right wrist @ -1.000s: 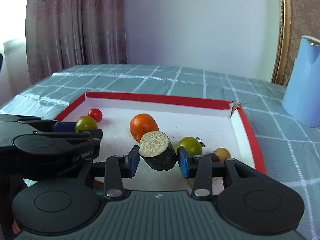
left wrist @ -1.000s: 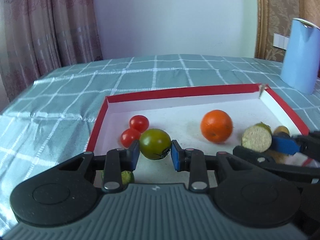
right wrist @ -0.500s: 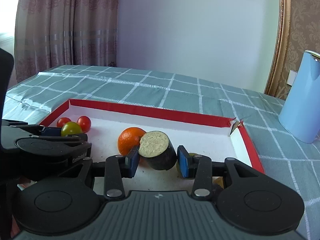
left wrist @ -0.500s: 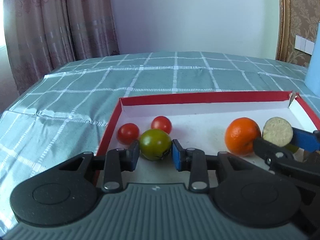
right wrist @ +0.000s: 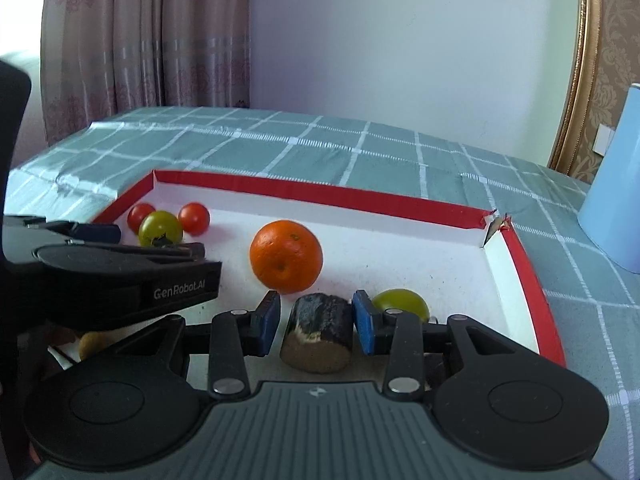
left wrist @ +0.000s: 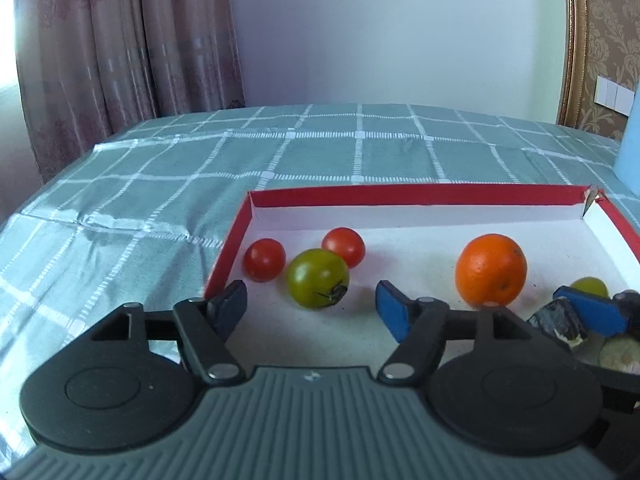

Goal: Organize fruits
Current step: 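Open the left gripper to drop the green tomato while the right releases the eggplant slice, then withdraw both open grippers from the tray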

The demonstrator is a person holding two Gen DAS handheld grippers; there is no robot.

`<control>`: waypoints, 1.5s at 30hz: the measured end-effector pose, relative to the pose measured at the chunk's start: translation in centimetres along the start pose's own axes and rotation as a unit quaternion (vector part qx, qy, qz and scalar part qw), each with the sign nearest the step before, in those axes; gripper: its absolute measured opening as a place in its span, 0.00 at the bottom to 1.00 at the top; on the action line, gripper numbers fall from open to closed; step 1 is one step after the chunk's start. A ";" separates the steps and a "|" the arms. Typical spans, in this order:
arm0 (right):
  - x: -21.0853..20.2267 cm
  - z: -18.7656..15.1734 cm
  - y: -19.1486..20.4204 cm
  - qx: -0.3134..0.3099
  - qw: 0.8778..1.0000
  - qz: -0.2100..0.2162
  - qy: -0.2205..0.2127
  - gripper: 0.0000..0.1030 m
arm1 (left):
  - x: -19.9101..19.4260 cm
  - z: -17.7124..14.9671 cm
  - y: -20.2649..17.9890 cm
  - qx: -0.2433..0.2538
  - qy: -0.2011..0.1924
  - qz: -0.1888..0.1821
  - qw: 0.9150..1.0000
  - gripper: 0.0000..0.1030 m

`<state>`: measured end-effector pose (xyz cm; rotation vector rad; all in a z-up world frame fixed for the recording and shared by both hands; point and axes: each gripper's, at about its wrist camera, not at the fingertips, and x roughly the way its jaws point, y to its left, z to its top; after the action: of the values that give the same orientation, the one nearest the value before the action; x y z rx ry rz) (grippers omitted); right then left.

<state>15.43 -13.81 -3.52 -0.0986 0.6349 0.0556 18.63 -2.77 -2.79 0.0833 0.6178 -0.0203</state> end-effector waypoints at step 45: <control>-6.9 -2.8 -1.5 0.050 0.993 -0.048 -0.093 0.82 | -9.5 -2.6 3.4 -0.056 -0.034 -0.006 0.998 1.00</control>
<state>8.39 -15.74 -1.53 -0.0262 0.4456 -0.0605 9.54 0.75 0.87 -0.0296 0.5497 0.0006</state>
